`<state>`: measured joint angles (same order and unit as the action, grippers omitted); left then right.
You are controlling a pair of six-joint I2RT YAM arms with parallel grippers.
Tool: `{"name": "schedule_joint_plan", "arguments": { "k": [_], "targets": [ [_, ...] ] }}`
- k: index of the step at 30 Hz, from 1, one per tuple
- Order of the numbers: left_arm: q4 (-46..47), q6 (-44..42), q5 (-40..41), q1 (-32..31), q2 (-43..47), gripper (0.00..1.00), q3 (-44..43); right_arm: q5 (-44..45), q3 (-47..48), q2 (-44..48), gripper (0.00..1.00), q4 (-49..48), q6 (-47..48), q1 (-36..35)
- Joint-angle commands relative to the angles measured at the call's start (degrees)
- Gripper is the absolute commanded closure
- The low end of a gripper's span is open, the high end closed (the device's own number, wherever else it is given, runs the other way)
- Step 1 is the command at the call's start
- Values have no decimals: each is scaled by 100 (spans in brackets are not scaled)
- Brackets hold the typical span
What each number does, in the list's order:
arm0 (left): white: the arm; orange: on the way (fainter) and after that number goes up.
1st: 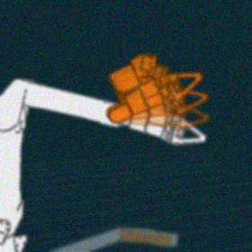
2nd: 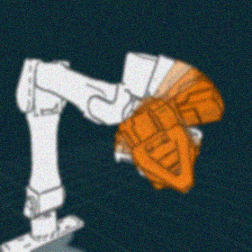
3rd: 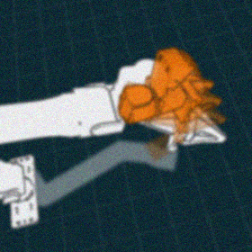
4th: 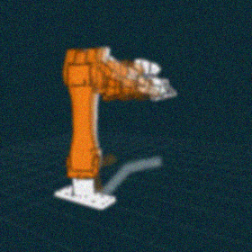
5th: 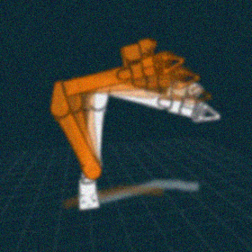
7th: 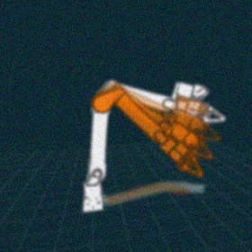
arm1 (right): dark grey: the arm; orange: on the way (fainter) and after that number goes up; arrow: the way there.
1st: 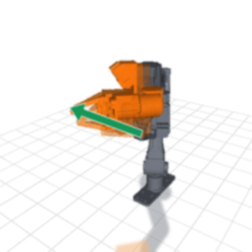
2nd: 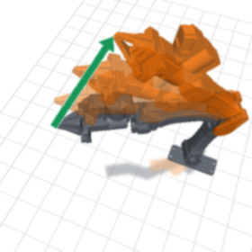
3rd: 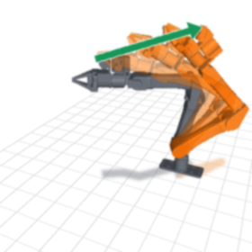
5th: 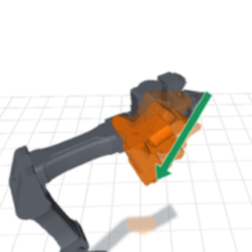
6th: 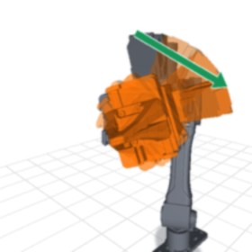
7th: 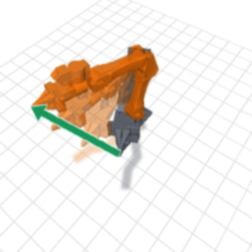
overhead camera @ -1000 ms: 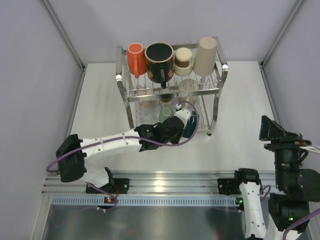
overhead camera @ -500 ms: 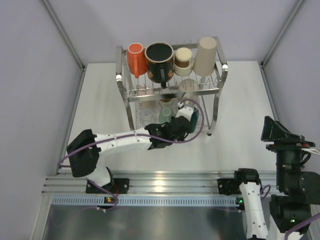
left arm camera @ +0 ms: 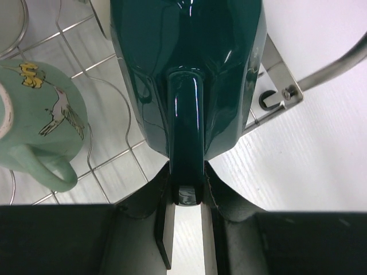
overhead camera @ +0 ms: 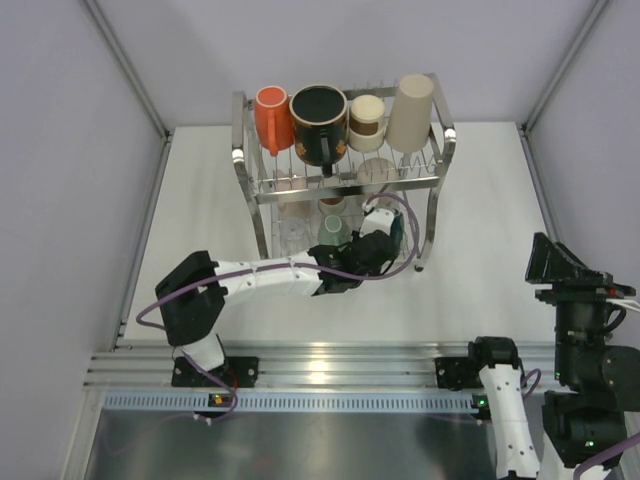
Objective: Load the cups into the dish rack
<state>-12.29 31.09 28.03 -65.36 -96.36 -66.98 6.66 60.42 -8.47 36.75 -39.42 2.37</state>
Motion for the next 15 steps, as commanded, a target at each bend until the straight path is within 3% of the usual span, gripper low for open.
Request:
{"name": "schedule_joint_plan", "arguments": {
  "k": [1, 10, 15],
  "targets": [
    [79, 239, 219, -3, -286, 100, -368, 196, 171, 82, 41, -274, 197, -114],
    [25, 433, 501, 15, -700, 100, -667, 380, 145, 135, 41, -265, 347, -193],
    [-36, 547, 475, 6, -744, 79, -641, 617, 198, 179, 41, -265, 444, -474]
  ]
}}
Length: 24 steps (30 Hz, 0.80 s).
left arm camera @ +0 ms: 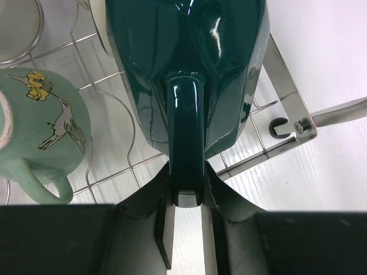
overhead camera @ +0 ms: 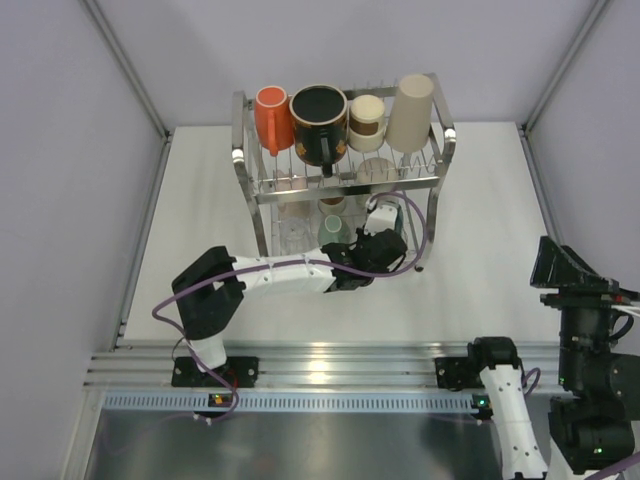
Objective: Load the cups into the dish rack
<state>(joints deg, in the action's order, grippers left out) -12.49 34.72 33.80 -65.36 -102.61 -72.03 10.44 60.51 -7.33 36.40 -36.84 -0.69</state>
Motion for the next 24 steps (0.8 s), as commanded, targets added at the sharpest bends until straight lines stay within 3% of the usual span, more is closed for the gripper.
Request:
{"name": "schedule_joint_plan", "arguments": {
  "k": [1, 8, 10, 24],
  "targets": [
    [-16, 210, -128, 6, -110, 76, -66, 248, 207, 57, 41, -248, 203, -186],
    [1, 448, -348, 6, 223, 61, 390, 178, 93, 83, 41, -283, 107, -212],
    [-8, 404, -348, 6, 346, 43, 479, 152, 40, 92, 41, -292, 63, -212],
    [-69, 281, -637, 6, 1699, 38, 936, -348, -311, -232, 41, -275, 63, -204]
  ]
}}
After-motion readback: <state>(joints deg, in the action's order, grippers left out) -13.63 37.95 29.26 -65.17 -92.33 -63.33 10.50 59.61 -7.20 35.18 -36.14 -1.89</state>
